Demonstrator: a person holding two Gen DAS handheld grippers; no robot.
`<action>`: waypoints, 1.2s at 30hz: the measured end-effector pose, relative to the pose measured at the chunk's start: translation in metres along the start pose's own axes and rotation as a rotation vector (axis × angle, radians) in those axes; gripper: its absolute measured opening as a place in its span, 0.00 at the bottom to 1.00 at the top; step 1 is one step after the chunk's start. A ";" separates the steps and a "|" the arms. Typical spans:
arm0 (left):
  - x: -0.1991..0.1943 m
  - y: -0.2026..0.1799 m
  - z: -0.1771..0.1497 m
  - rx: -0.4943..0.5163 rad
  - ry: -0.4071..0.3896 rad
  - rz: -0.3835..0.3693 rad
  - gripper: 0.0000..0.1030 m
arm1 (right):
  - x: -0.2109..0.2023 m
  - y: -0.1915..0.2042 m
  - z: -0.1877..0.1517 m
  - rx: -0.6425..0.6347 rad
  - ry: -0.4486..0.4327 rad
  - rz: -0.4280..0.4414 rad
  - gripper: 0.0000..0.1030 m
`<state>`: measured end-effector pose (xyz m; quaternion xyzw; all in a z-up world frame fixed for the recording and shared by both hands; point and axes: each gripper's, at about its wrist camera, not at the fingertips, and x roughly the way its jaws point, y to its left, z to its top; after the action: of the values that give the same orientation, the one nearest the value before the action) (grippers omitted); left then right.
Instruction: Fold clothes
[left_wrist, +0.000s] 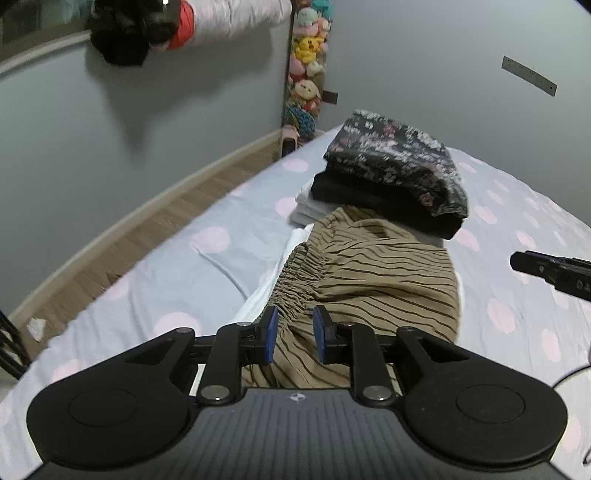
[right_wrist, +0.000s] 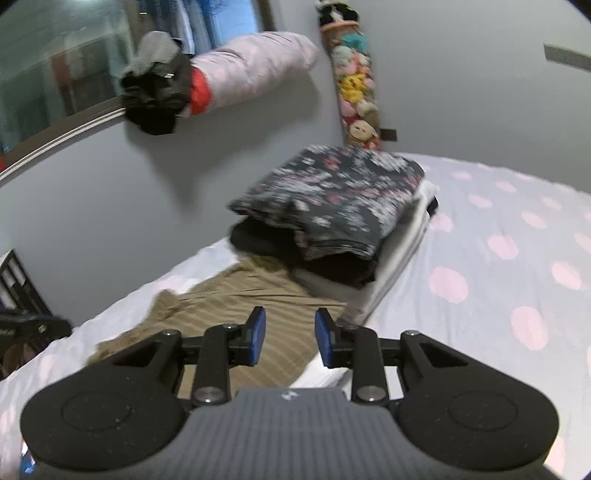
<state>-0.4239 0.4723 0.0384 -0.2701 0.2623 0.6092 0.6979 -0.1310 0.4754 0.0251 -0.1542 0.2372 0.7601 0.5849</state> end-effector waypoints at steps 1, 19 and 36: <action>-0.010 -0.004 -0.002 0.005 -0.008 0.006 0.30 | -0.013 0.009 -0.001 -0.005 -0.004 0.002 0.38; -0.142 -0.059 -0.057 0.066 -0.184 0.087 0.84 | -0.183 0.115 -0.060 -0.020 -0.055 -0.020 0.71; -0.151 -0.073 -0.139 -0.051 -0.113 0.129 0.85 | -0.239 0.143 -0.121 -0.010 -0.100 -0.203 0.85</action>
<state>-0.3746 0.2605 0.0481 -0.2354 0.2241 0.6737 0.6637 -0.2097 0.1860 0.0710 -0.1423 0.1873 0.7048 0.6693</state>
